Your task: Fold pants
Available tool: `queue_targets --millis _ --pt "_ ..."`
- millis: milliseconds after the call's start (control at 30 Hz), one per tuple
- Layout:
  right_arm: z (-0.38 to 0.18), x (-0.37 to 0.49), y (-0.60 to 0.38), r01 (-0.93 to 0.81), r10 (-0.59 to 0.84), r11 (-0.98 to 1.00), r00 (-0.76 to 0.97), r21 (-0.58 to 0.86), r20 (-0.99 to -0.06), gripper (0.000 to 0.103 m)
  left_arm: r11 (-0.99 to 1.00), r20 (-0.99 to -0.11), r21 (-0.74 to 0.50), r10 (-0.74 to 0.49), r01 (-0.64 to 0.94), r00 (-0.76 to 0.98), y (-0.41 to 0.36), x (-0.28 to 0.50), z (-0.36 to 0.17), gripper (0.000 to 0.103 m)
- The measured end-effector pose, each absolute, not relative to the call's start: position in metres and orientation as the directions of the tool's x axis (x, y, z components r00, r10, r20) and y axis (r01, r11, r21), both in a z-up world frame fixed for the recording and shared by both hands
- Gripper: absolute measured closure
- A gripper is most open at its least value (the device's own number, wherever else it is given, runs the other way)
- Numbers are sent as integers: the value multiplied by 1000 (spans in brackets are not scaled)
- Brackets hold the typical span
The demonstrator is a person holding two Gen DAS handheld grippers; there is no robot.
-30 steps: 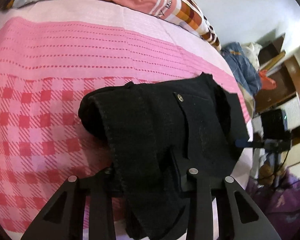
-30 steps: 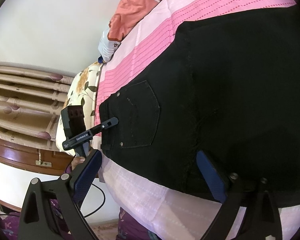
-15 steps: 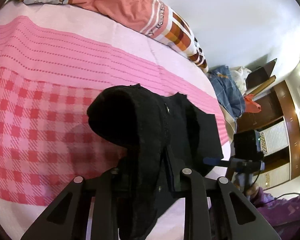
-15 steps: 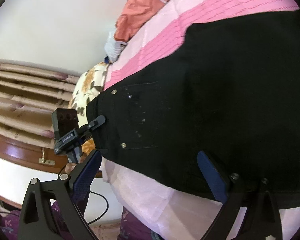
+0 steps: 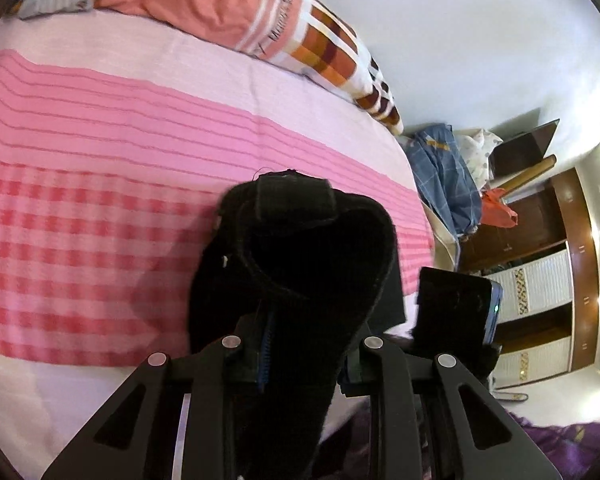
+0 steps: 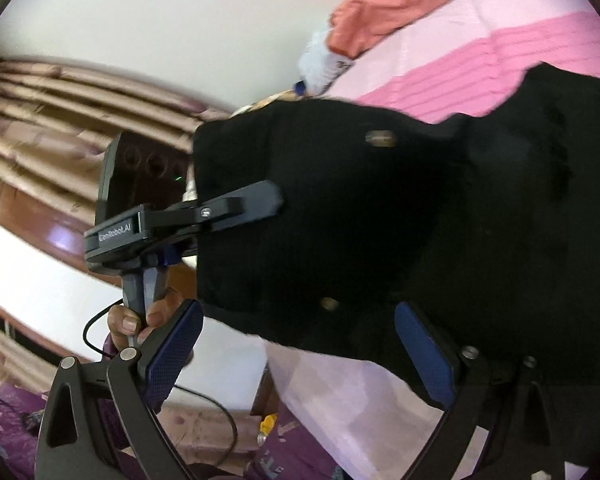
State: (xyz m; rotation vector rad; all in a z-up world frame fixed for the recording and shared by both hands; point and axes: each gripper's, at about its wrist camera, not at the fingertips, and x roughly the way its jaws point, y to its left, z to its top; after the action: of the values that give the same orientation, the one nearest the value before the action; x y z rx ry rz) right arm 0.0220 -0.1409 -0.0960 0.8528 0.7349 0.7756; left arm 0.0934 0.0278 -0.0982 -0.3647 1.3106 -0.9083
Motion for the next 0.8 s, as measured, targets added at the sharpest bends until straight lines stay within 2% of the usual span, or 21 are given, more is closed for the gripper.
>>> queue_targets --millis 167,233,400,567,633,700,800 --pt "-90 16 -156 -320 832 389 524 864 -180 6 593 -660 -712 -748 376 -71 -28 78 -97 77" --pt "-92 10 -170 -314 821 392 543 865 -175 2 585 -661 -712 -745 388 -89 -50 74 -99 77" --pt "-104 -11 -214 -268 777 406 604 874 -176 1 534 -610 -761 -783 369 -124 -102 72 -109 76" --pt "-127 -24 -253 -188 748 404 631 895 -205 1 493 -595 -768 -786 409 -170 -156 68 -125 63" --pt "-139 -25 -263 -160 750 387 627 908 -209 1 485 -600 -759 -780 435 -177 -168 66 -127 63" --pt "-150 -26 -266 -127 748 385 623 914 -229 2 473 -589 -759 -792 447 -163 -169 64 -124 61" --pt "-159 -29 -269 -110 744 386 625 916 -238 2 494 -617 -714 -779 496 -113 -164 60 -114 52"
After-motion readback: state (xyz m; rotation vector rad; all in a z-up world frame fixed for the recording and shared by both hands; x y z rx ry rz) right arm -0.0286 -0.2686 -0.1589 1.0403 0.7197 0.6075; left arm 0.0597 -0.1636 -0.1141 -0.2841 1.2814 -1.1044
